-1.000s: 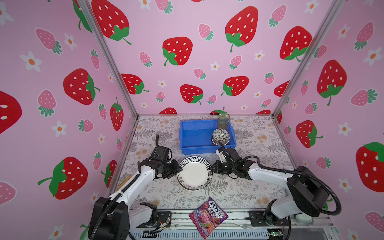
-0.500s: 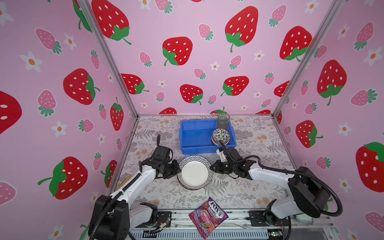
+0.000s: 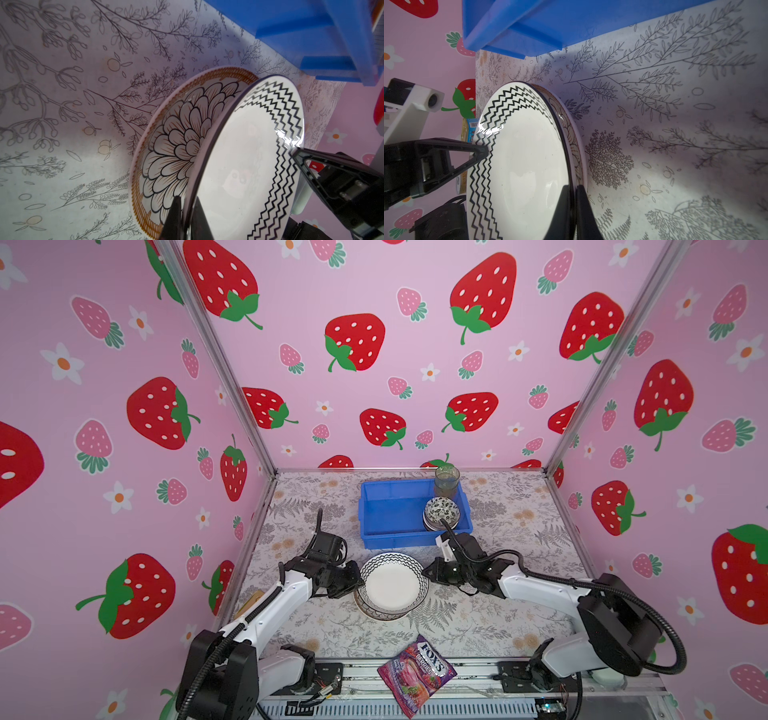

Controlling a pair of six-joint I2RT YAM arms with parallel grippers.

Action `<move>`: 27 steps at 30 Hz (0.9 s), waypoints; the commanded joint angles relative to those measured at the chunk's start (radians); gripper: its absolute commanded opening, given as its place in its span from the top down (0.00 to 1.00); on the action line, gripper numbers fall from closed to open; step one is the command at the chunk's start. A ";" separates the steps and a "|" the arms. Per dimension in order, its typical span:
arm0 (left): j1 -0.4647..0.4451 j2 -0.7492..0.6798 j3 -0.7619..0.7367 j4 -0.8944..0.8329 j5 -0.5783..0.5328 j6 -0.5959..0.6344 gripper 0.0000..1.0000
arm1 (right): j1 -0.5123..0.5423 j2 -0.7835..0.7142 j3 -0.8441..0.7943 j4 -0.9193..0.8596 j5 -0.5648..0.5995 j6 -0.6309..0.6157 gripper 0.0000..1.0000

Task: Place the mixed dishes into the plastic bin
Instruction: 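Close the left gripper on the tilted zigzag plate rim while the right holds it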

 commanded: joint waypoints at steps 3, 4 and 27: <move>-0.003 -0.018 0.005 0.002 -0.024 -0.032 1.00 | 0.016 -0.020 0.076 0.113 -0.094 0.011 1.00; -0.003 -0.023 0.004 0.004 -0.024 -0.030 1.00 | 0.016 -0.019 0.077 0.113 -0.096 0.011 1.00; -0.001 -0.130 -0.007 0.002 -0.007 -0.030 1.00 | -0.024 -0.119 0.051 0.049 -0.064 -0.037 0.42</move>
